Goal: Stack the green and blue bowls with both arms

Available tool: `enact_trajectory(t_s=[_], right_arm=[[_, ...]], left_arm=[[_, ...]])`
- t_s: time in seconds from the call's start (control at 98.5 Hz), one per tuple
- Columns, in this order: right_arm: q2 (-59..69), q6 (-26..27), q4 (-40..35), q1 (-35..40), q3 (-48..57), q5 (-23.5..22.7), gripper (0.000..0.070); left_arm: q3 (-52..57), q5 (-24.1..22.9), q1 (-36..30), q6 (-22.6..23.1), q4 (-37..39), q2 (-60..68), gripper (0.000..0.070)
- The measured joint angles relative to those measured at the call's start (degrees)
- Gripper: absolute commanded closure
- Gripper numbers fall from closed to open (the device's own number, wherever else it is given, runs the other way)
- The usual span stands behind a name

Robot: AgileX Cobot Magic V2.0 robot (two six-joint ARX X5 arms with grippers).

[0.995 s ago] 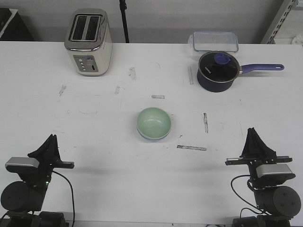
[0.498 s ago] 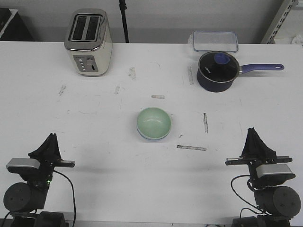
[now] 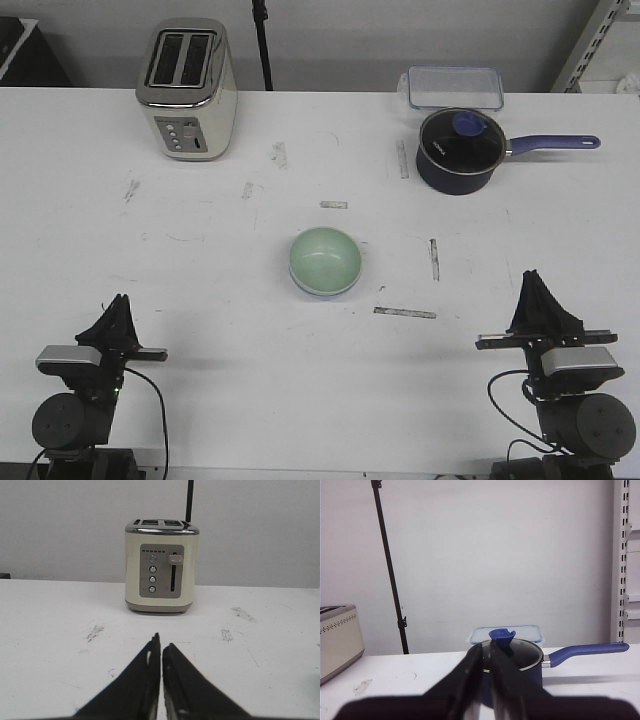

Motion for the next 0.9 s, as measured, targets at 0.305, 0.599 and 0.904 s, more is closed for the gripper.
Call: enact_trajectory(t_s=[0.305,0.599,0.904], right_arm=[[0.0,0.0,0.0,0.0,0.0,0.0,0.0688],[0.0,0.0,0.1,0.0,0.0,0.0,0.0688],[0.0,0.0,0.1,0.0,0.0,0.0,0.0688]], left_arm=[[-6.8,-0.3,0.0,0.0,1.0,-3.5,0.0699],[-8.4,0.0,-0.2,0.0,3.7,-3.6,0.0699],[-8.4,0.0,-0.2,0.0,3.7,-3.6,0.0699]])
